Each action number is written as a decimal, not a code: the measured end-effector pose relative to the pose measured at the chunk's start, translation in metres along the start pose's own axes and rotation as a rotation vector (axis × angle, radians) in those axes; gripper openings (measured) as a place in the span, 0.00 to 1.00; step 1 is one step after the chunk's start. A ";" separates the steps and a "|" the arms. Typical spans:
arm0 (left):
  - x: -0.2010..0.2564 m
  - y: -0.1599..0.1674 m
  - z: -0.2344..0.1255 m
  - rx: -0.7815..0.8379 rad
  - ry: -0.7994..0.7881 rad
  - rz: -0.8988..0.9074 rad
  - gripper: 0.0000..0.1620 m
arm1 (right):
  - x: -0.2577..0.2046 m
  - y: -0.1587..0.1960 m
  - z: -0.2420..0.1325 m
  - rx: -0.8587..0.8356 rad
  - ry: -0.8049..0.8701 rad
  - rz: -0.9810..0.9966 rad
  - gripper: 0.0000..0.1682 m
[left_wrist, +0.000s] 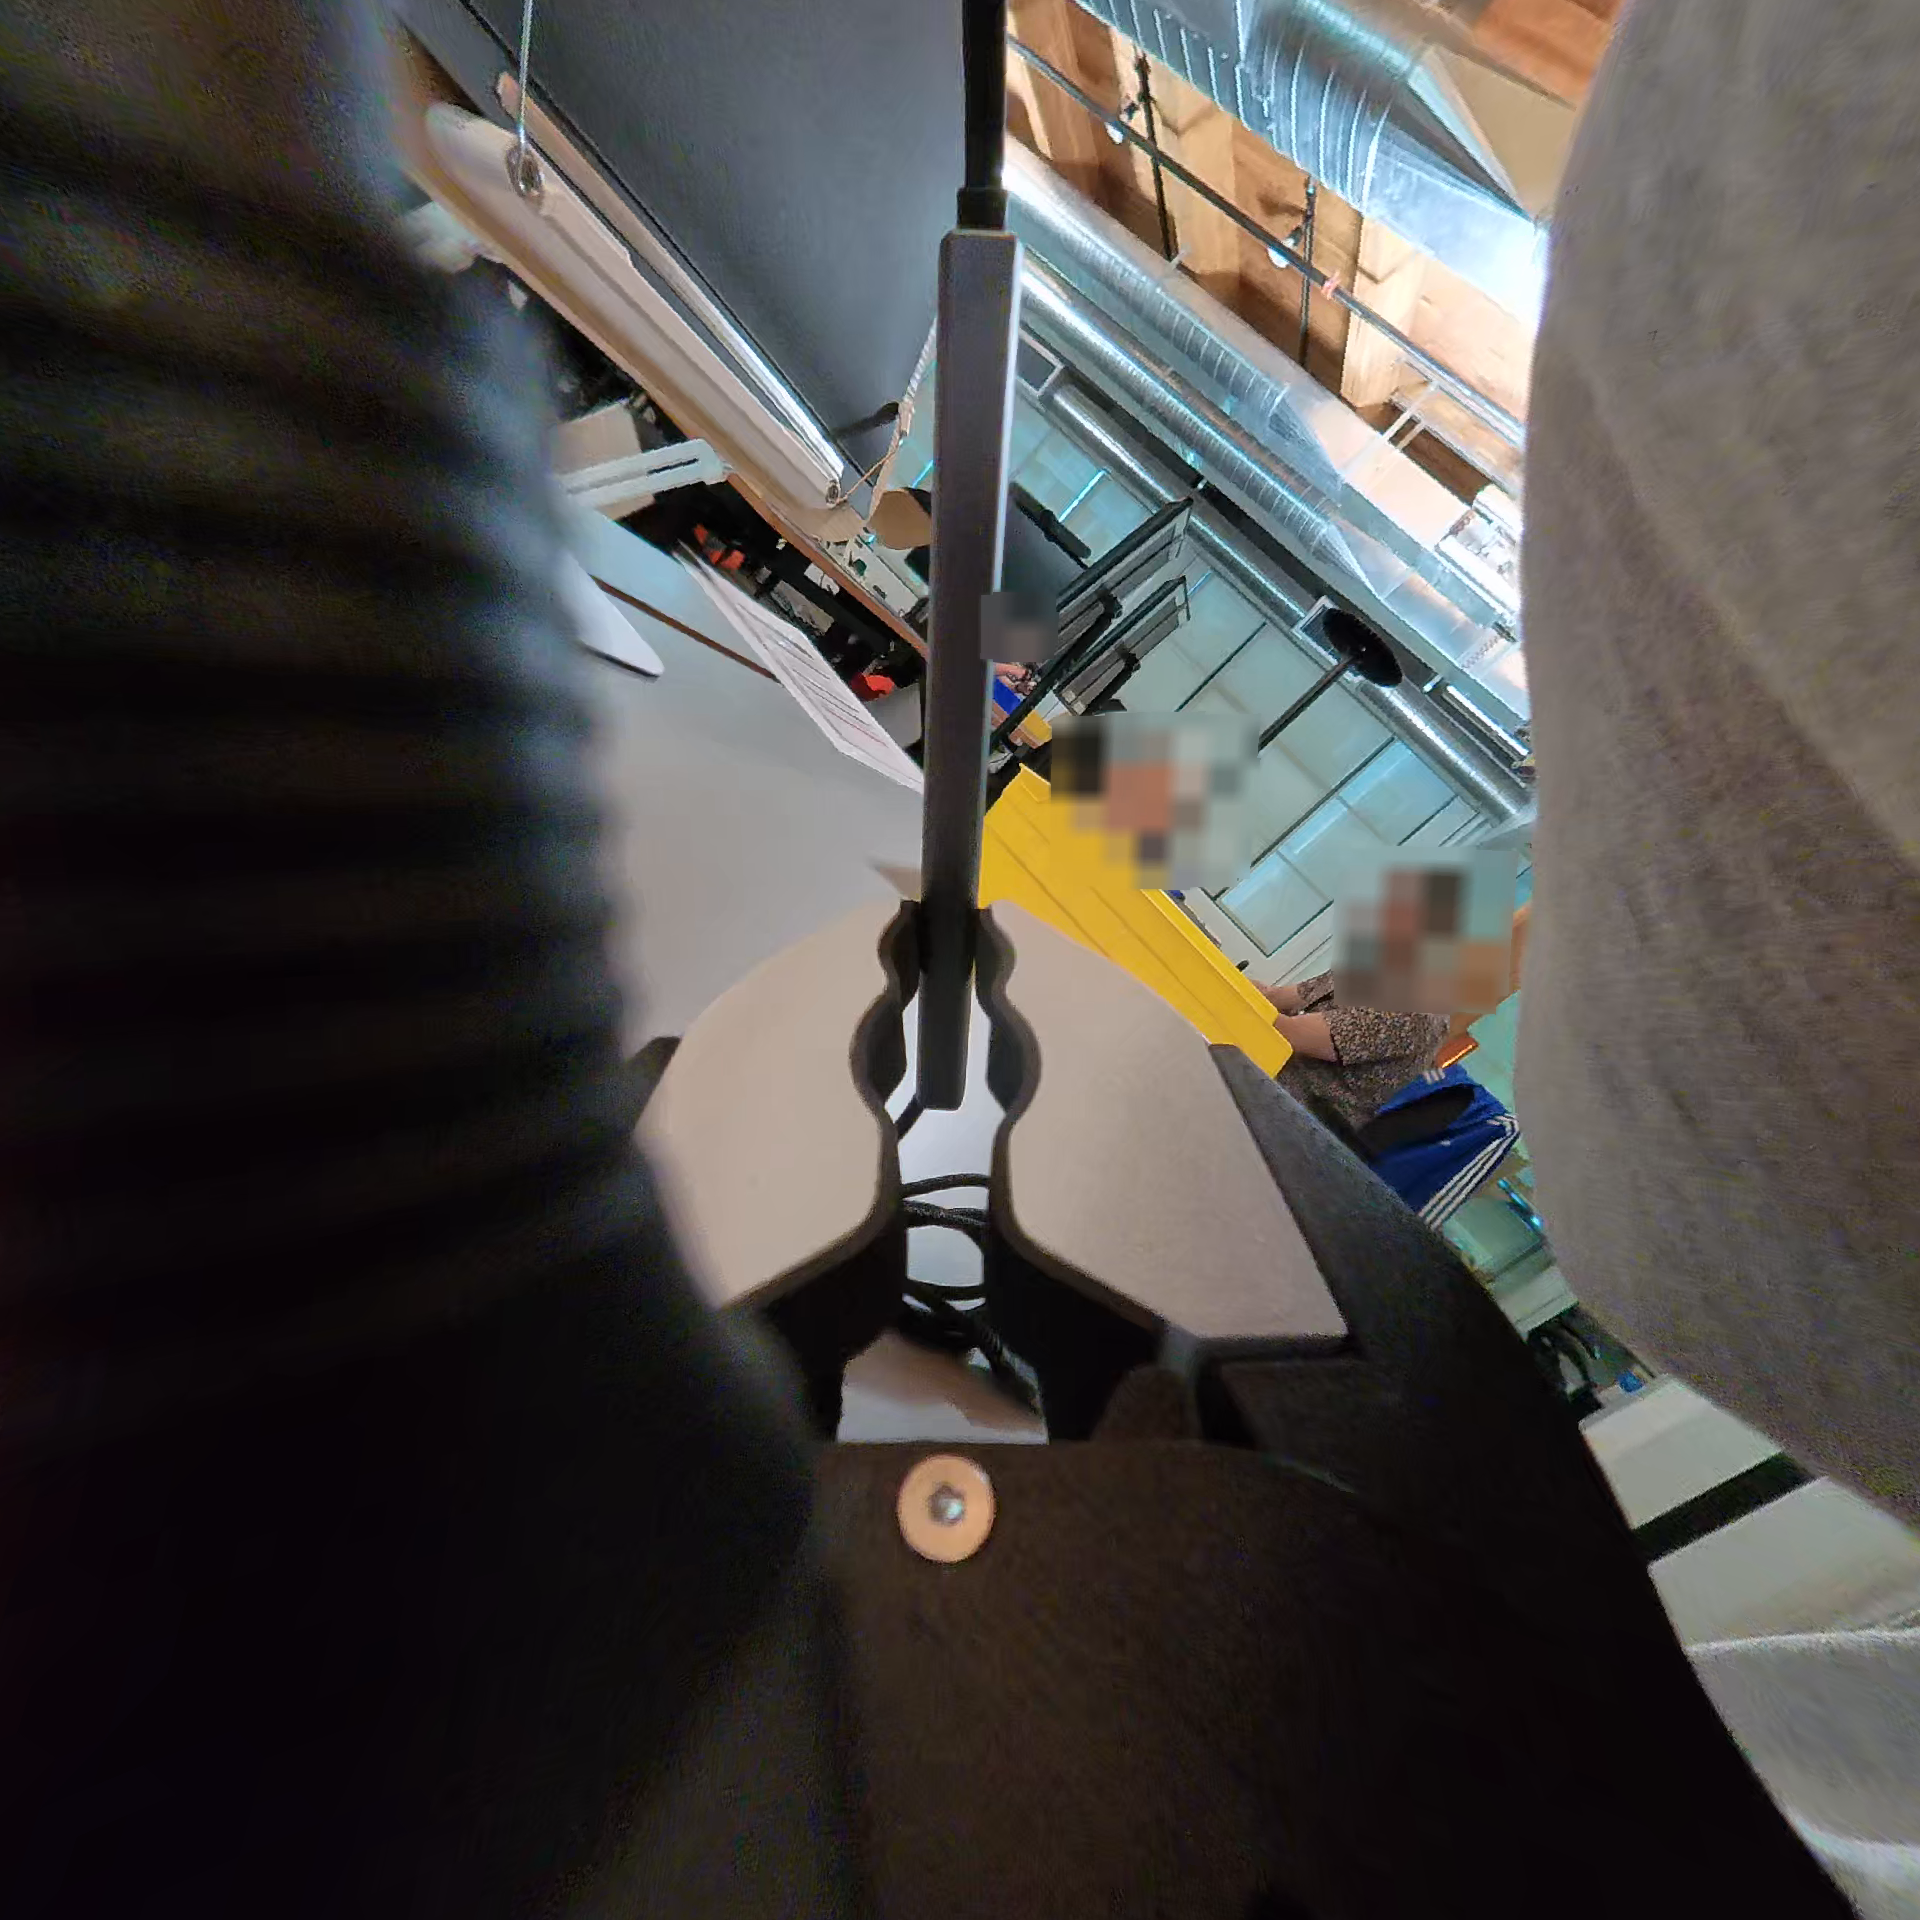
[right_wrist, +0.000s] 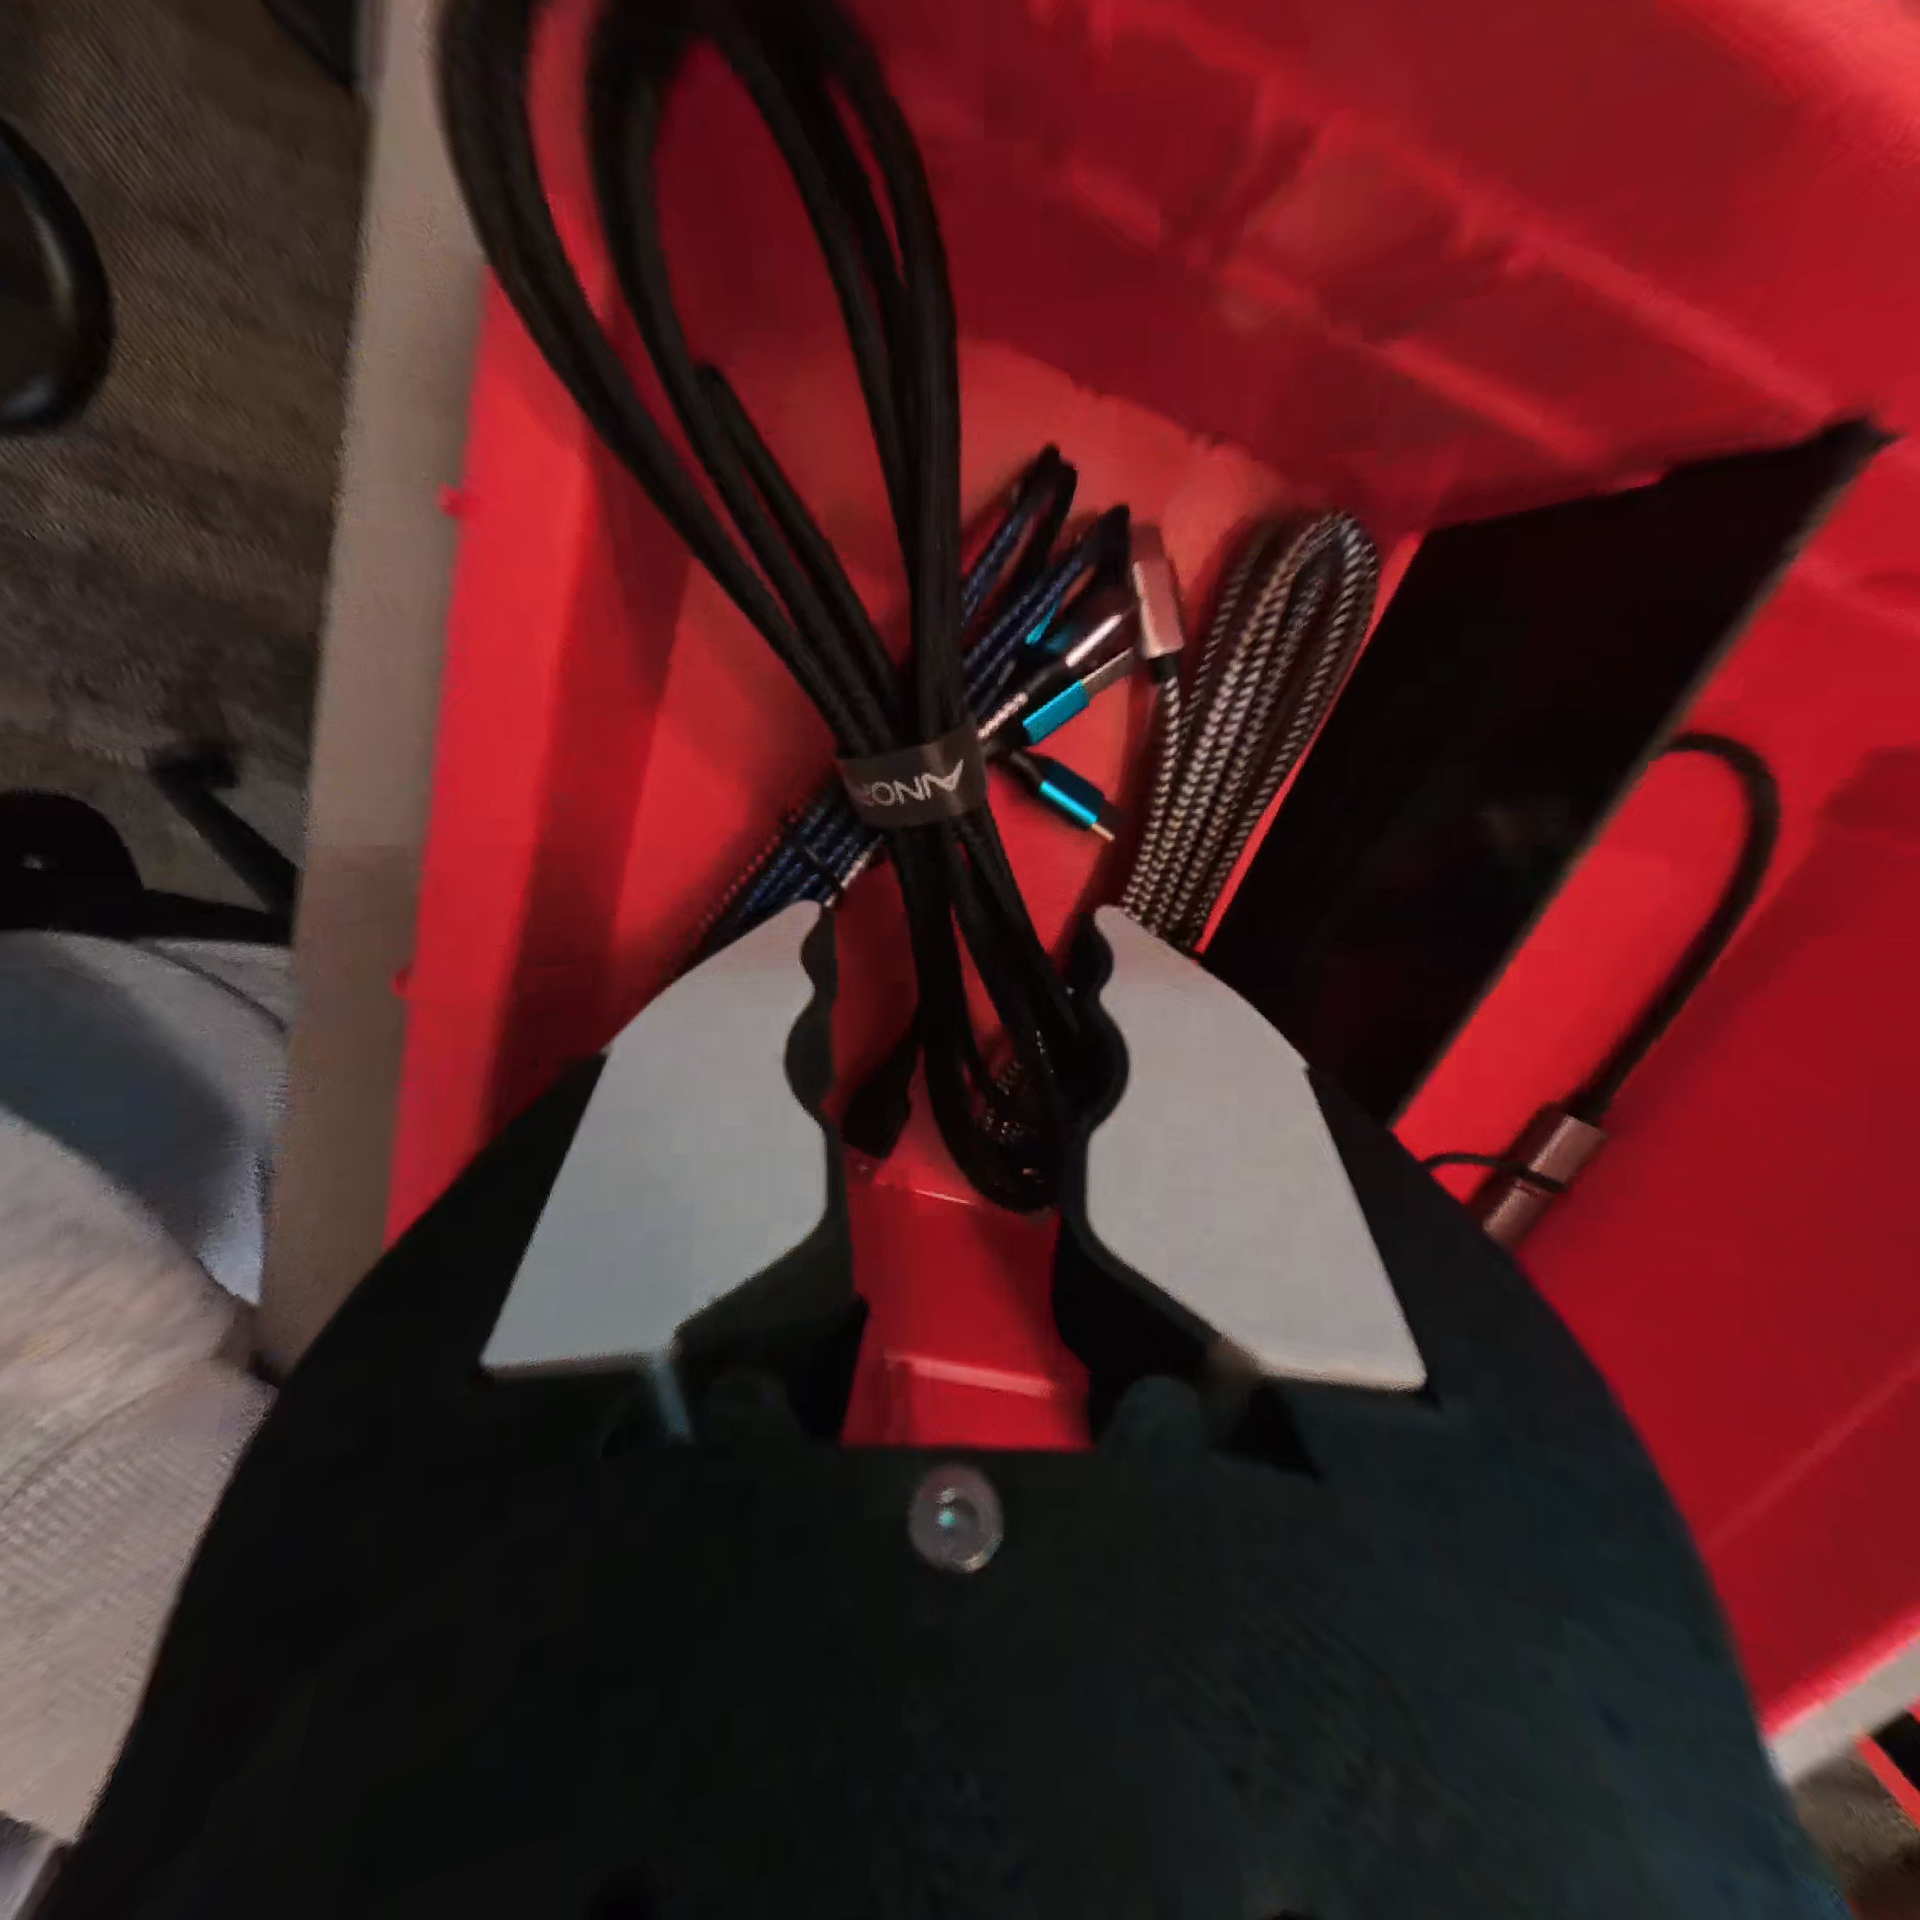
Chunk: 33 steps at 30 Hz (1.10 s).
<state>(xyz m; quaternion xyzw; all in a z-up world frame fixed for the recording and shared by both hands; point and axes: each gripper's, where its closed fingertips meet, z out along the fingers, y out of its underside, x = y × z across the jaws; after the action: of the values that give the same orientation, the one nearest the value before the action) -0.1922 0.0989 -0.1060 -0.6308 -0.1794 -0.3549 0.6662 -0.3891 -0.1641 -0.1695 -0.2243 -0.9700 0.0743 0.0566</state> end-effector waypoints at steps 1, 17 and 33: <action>-0.001 0.000 0.000 0.002 0.002 -0.011 0.05 | 0.001 0.004 0.007 -0.039 0.008 -0.016 0.25; -0.003 0.002 -0.001 -0.007 -0.012 -0.014 0.06 | 0.025 0.012 -0.181 0.612 -0.074 0.252 0.08; 0.004 0.007 0.000 -0.033 0.013 0.051 0.06 | -0.022 0.207 -0.302 1.237 -0.418 0.700 0.08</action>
<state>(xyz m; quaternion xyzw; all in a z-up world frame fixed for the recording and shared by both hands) -0.1839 0.0977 -0.1083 -0.6438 -0.1530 -0.3446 0.6658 -0.2382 0.0459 0.0904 -0.4287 -0.6134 0.6621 -0.0401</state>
